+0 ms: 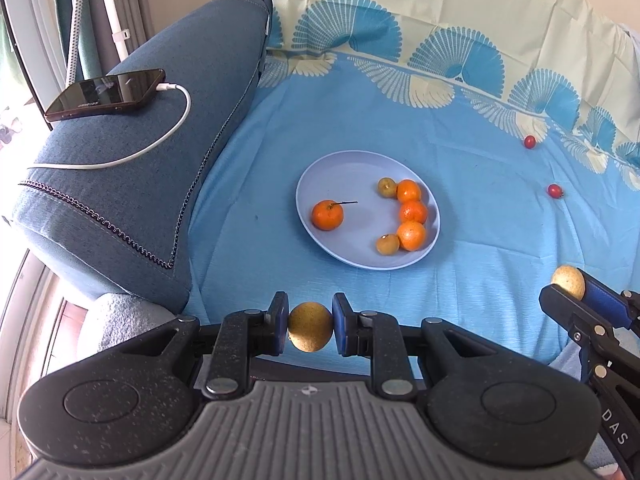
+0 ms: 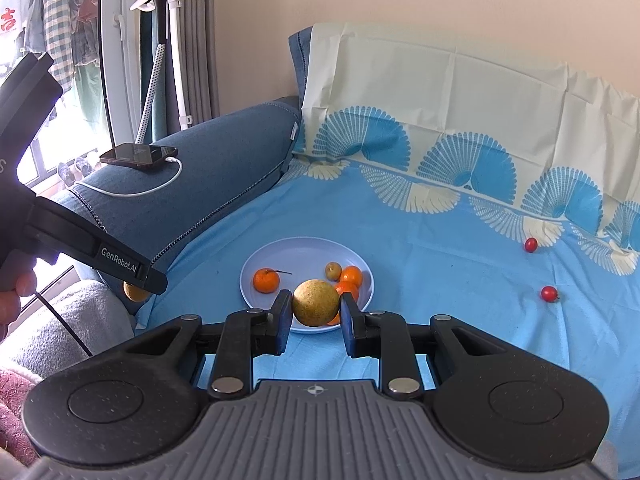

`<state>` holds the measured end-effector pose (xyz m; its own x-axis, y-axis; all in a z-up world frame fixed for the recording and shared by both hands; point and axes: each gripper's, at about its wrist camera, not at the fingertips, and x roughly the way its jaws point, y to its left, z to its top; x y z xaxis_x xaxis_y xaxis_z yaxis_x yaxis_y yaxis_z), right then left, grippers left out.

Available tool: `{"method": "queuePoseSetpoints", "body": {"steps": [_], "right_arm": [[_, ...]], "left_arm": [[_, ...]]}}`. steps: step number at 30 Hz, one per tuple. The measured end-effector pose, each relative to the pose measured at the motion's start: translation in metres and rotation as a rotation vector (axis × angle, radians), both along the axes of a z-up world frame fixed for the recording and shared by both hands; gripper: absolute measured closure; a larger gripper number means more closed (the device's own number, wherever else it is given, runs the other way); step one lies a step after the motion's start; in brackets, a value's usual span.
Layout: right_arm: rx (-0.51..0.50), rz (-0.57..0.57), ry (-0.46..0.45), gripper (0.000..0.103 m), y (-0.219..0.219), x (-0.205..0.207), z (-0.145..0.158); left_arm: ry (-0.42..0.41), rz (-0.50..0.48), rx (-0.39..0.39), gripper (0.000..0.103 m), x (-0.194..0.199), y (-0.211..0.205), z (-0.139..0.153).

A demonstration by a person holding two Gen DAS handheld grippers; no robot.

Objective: Organize fruits
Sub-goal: 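Lower both held fruits over the pale blue plate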

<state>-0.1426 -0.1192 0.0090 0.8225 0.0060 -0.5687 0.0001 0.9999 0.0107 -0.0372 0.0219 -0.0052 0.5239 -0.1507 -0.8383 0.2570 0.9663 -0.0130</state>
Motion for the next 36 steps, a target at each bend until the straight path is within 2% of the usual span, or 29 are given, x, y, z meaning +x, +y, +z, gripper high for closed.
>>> {"method": "queuePoseSetpoints", "body": {"steps": [9,21,36], "right_arm": [[0.001,-0.003,0.015,0.076,-0.004,0.014,-0.005],[0.028,0.008,0.054,0.076,-0.007,0.056,-0.024],[0.044,0.034,0.143,0.076,-0.023,0.138,-0.065]], "left_arm": [[0.010,0.010,-0.002,0.077,0.017,-0.005,-0.004],[0.026,0.034,0.001,0.077,0.068,-0.022,-0.013],[0.075,0.005,0.024,0.078,0.141,-0.059,-0.056]]}}
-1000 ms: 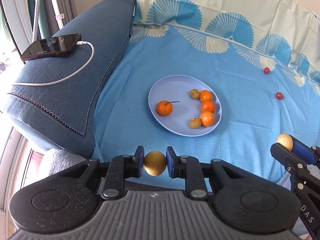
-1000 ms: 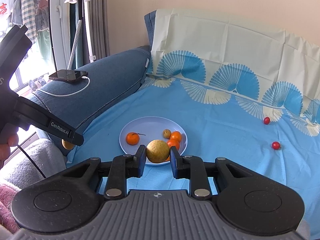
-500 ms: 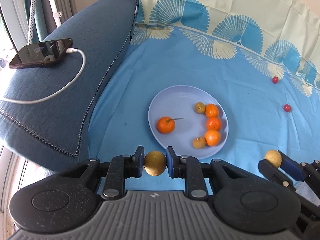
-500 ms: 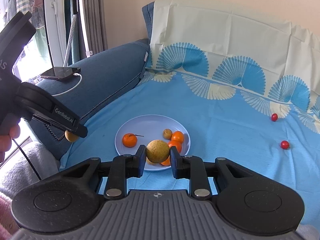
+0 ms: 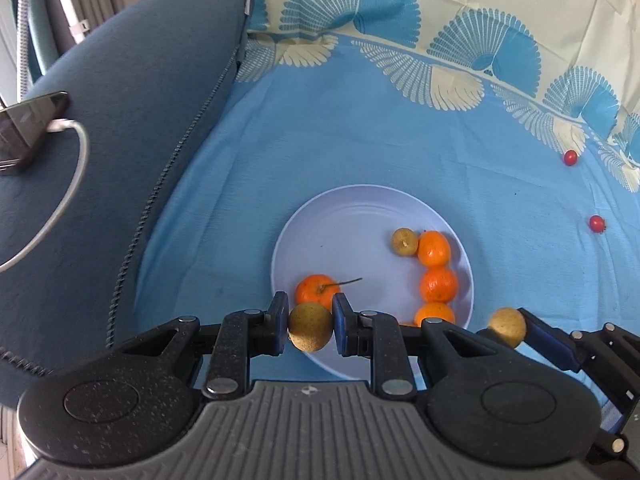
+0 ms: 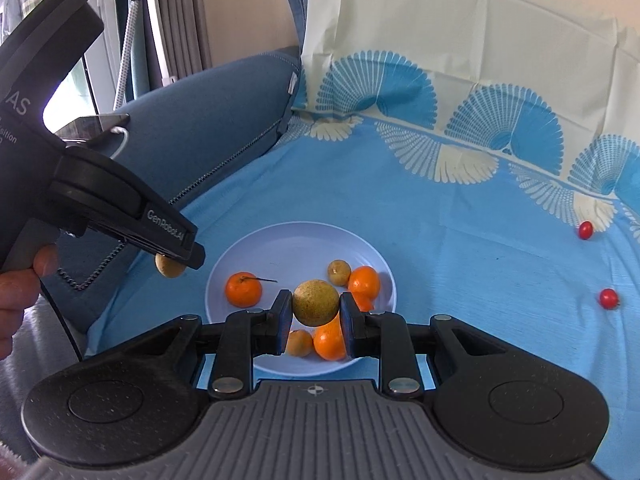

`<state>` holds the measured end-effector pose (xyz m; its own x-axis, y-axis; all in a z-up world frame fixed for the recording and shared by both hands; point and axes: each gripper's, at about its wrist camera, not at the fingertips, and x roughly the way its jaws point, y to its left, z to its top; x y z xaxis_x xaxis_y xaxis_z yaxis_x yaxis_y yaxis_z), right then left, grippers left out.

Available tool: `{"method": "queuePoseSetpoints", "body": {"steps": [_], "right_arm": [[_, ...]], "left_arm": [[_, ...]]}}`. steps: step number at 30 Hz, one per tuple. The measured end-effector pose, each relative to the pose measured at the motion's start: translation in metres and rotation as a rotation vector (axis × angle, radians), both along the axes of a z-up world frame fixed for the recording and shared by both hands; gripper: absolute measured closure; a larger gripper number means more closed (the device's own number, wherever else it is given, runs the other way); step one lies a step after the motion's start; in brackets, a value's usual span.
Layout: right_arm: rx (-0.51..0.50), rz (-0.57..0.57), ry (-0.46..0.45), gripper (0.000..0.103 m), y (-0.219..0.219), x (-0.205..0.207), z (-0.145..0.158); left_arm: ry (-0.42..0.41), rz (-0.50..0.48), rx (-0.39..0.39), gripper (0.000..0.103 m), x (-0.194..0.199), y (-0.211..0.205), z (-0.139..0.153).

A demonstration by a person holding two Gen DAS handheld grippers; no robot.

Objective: Organize fruits
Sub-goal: 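Lower both held fruits over the pale blue plate, then open the left tool to drop the yellow-brown fruit while the right tool releases its yellow fruit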

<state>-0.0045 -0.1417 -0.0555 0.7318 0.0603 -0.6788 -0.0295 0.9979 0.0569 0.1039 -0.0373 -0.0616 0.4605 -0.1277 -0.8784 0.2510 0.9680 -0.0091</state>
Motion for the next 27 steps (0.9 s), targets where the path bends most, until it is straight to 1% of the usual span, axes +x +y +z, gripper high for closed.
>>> {"method": "queuePoseSetpoints", "body": {"steps": [7,15,16,17,18,19,20,21,22,23,24,25,27], "right_arm": [[-0.004,0.017,0.044,0.076,-0.003,0.027,-0.020],[-0.013,0.034,0.065,0.076,-0.002,0.052,-0.036],[-0.014,0.039,0.067,0.076,-0.001,0.054,-0.037],[-0.015,0.049,0.068,0.076,-0.001,0.056,-0.038],[-0.018,0.057,0.070,0.075,0.000,0.058,-0.039],[-0.023,0.061,0.072,0.066,0.001,0.060,-0.039],[-0.025,0.065,0.076,0.057,0.001,0.061,-0.039],[-0.022,0.070,0.077,0.043,0.002,0.060,-0.038],[-0.021,0.072,0.078,0.033,0.002,0.059,-0.036],[-0.024,0.065,0.080,0.029,0.003,0.056,-0.034],[-0.027,0.053,0.083,0.021,0.003,0.051,-0.031],[-0.025,0.041,0.090,0.016,0.004,0.045,-0.028],[-0.011,0.024,0.104,0.013,0.004,0.031,-0.022]], "left_arm": [[0.026,-0.020,-0.001,0.078,0.023,-0.010,-0.020],[0.049,-0.032,0.026,0.077,0.043,-0.016,-0.042],[0.050,-0.041,0.026,0.073,0.045,-0.016,-0.042],[0.053,-0.055,0.023,0.051,0.046,-0.017,-0.042],[0.045,-0.064,0.012,0.022,0.046,-0.016,-0.040],[0.023,-0.062,0.000,0.010,0.045,-0.013,-0.036],[-0.010,-0.053,-0.010,0.000,0.043,-0.010,-0.031],[-0.040,-0.047,-0.015,0.000,0.040,-0.007,-0.025],[-0.051,-0.054,-0.011,0.000,0.037,-0.005,-0.020],[-0.051,-0.063,0.001,0.000,0.034,-0.005,-0.017],[-0.049,-0.062,0.017,0.000,0.030,-0.003,-0.014],[-0.050,-0.051,0.029,0.000,0.023,0.001,-0.012],[-0.045,-0.025,0.040,0.000,0.006,0.010,-0.007]]}}
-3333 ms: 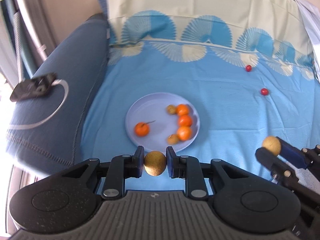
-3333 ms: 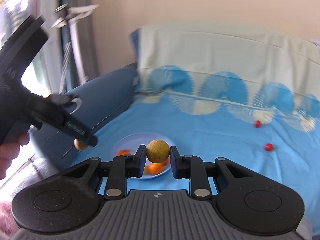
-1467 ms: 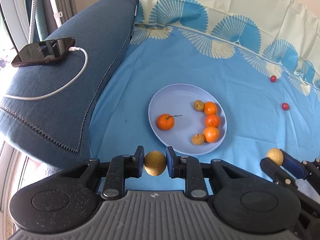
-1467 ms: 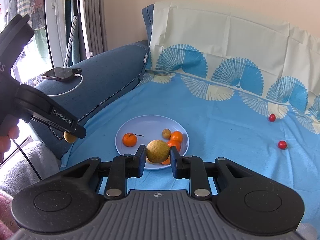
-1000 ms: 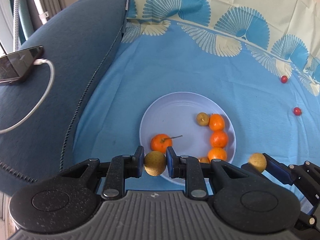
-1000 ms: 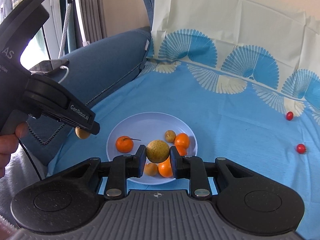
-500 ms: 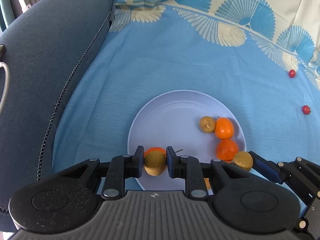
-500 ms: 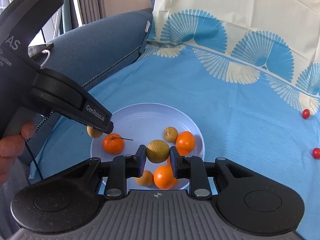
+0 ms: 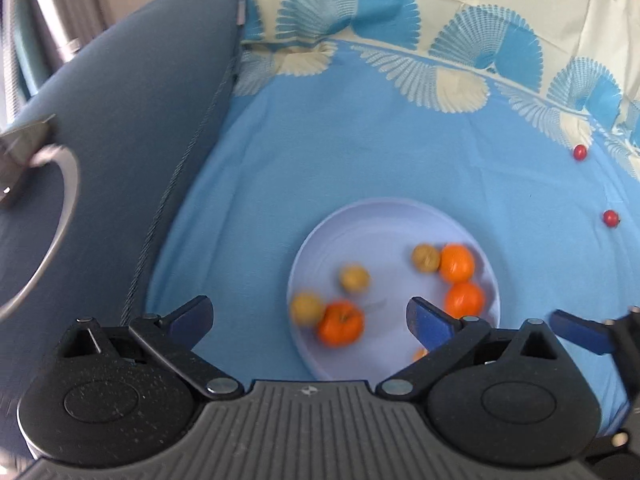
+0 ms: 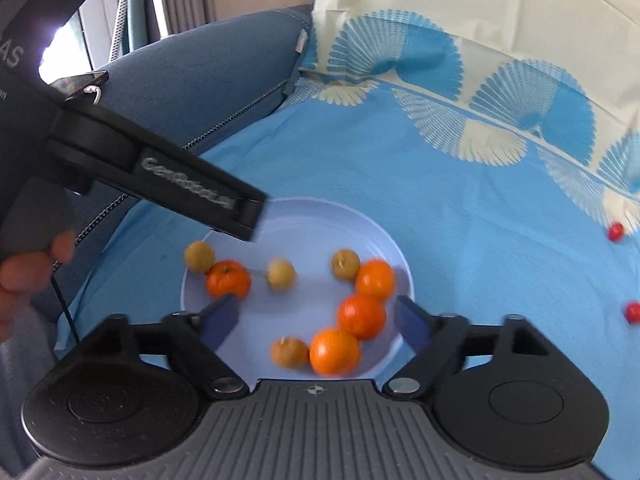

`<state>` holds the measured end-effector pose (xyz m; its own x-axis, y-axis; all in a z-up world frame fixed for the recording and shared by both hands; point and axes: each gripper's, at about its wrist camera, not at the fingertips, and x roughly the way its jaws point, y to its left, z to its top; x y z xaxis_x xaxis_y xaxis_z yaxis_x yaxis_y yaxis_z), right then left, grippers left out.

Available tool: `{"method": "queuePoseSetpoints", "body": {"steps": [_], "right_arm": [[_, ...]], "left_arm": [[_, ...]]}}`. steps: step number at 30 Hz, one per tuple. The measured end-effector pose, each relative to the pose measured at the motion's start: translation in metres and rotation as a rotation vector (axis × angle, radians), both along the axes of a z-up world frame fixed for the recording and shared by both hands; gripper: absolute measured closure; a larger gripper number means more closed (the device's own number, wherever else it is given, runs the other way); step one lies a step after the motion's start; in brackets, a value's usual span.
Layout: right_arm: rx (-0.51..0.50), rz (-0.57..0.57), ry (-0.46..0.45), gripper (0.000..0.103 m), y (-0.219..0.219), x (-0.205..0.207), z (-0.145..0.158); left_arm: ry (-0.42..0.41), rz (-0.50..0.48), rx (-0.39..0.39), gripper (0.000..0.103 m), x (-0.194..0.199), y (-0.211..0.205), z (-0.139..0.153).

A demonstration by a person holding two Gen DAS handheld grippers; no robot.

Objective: Organize fruits
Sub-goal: 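Open the left tool to drop the yellow-brown fruit while the right tool releases its yellow fruit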

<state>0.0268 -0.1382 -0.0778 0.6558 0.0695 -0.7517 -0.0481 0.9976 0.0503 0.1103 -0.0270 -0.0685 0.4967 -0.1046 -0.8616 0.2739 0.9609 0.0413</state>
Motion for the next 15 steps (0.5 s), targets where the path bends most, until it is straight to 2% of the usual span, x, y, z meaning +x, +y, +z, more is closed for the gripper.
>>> {"method": "queuePoseSetpoints", "body": {"steps": [4,7,11,15], "right_arm": [[0.019,-0.043,0.014,0.006,0.001,-0.036,0.014],[0.025,-0.057,0.003,0.005,0.004,-0.065,0.025],[-0.001,-0.057,-0.064,0.003,0.008,-0.096,0.043],[-0.019,-0.071,-0.143,0.001,0.008,-0.119,0.060]], "left_arm": [[0.035,0.059,0.010,0.000,-0.038,0.021,0.007],[0.032,0.103,0.020,0.000,-0.067,0.031,0.013],[-0.004,0.100,0.042,0.000,-0.094,0.034,0.024],[-0.055,0.090,0.022,0.000,-0.114,0.036,0.042]]}}
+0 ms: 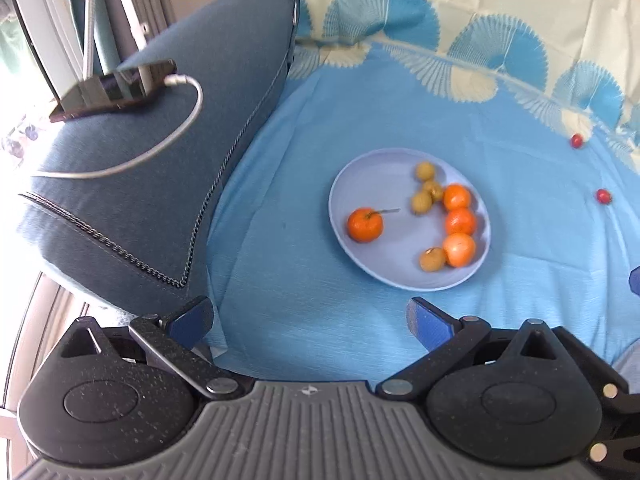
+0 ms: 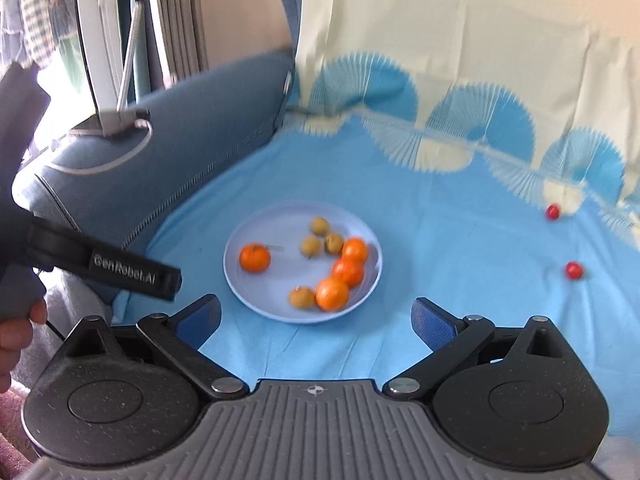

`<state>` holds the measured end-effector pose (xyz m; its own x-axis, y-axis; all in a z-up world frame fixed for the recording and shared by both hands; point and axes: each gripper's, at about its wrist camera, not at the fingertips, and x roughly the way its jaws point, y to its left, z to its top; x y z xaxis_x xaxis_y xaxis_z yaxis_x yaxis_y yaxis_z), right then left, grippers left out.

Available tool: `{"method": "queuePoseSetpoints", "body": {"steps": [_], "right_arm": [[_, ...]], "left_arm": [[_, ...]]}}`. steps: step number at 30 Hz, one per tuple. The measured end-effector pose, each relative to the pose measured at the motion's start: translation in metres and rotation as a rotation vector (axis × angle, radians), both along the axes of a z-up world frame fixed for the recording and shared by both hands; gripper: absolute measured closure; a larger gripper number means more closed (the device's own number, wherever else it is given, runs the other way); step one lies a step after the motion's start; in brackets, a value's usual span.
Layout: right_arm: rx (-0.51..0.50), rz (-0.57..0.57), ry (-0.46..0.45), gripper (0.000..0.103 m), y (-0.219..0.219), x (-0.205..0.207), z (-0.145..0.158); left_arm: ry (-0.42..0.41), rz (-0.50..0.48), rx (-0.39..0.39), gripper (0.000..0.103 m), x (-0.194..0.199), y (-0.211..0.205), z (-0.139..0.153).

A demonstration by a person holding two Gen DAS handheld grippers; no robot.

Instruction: Organize fruits

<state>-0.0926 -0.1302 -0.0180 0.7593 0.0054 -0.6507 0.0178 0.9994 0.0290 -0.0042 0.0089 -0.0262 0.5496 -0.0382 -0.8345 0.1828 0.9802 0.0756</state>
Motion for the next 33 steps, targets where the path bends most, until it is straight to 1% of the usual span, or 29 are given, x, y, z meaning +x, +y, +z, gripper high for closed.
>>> {"method": "queuePoseSetpoints", "body": {"steps": [3,7,14,20,33], "right_arm": [[-0.004,-0.005,-0.039,0.001,0.002,-0.017,0.010],[0.000,-0.010,-0.080,0.001,0.002,-0.034,0.020],[0.001,-0.017,-0.134,0.001,0.004,-0.053,0.032],[-0.007,-0.013,-0.157,0.001,0.006,-0.060,0.036],[-0.005,-0.022,-0.154,0.001,0.008,-0.061,0.034]], "left_arm": [[-0.042,-0.019,-0.003,0.000,-0.017,-0.002,0.012],[-0.071,-0.033,-0.003,0.000,-0.036,-0.004,0.022],[-0.123,-0.021,-0.008,0.000,-0.053,0.001,0.036],[-0.129,-0.024,-0.010,0.000,-0.059,0.001,0.039],[-0.128,-0.024,-0.013,0.000,-0.058,0.003,0.038]]}}
